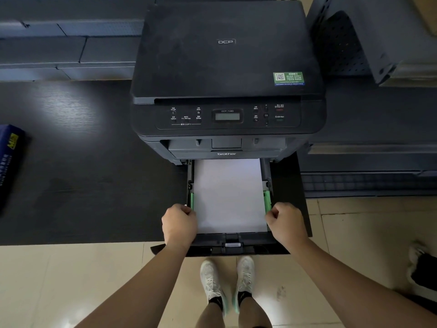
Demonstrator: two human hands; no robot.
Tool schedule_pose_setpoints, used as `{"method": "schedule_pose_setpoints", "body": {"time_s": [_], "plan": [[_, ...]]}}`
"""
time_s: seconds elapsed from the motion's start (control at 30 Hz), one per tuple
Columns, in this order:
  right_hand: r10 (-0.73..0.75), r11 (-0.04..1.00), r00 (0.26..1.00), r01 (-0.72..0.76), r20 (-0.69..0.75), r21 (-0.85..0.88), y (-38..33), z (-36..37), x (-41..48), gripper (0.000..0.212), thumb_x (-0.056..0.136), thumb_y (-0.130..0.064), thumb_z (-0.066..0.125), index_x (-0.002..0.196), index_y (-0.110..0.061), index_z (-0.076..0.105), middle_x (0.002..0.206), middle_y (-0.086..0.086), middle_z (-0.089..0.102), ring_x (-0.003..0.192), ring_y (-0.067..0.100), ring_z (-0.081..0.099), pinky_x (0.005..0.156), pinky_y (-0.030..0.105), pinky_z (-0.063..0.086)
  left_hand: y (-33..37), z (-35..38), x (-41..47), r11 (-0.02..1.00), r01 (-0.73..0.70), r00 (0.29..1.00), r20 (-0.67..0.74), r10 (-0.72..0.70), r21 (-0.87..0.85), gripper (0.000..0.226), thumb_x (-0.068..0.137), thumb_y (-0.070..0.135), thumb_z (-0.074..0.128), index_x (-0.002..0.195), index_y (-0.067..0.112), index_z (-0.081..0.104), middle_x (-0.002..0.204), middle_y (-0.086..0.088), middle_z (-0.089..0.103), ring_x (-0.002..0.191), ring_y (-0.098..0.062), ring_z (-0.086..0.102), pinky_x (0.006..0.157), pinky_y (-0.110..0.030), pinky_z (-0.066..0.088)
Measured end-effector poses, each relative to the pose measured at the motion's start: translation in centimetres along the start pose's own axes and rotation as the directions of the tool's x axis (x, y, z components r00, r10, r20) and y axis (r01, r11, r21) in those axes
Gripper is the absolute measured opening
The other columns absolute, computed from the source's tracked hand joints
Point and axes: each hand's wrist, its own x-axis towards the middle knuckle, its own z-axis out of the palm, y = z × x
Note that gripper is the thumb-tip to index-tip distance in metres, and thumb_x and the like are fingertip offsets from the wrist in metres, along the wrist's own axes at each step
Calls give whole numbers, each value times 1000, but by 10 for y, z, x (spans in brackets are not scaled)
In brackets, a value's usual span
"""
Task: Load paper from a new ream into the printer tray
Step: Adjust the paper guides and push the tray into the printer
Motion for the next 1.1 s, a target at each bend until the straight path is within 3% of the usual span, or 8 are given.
{"method": "schedule_pose_setpoints", "body": {"time_s": [0.2,0.4,0.73,0.83,1.1], "plan": [[-16,1000,1000,16,16,10,4,1,2,21,81,-6,68,63,0,59,65,9,56,51,18,48,45,27,36,-2,-2,-1,999,-31,999,11,31,-25,16,86,17,63,99,12,72,84,-6,72,73,-24,68,67,-36,60],[-28,999,999,27,39,18,5,2,4,21,83,-7,66,64,-1,59,64,7,55,51,17,48,45,26,36,-5,-3,-2,997,-71,997,8,72,-26,19,87,16,63,102,10,73,89,-3,71,75,-18,63,62,-22,44],[-26,1000,996,25,84,15,5,2,5,21,82,-9,65,66,1,57,68,12,57,57,25,51,50,35,40,-3,-2,1,996,-89,996,4,89,-5,20,85,11,60,99,6,74,90,-9,75,82,-27,69,76,-33,57],[-4,1000,998,3,67,15,4,2,4,20,83,-11,66,67,-1,59,66,10,59,56,24,54,49,33,42,-4,-2,1,996,-90,996,-6,90,-18,20,85,10,60,98,6,74,88,-8,75,81,-27,69,77,-36,58],[33,999,999,-34,43,15,0,2,2,20,83,-12,67,65,-3,62,59,7,60,49,17,51,41,24,35,-5,-1,0,996,-88,996,-11,88,8,19,87,11,60,99,6,73,90,-8,75,79,-24,67,69,-26,48]]}}
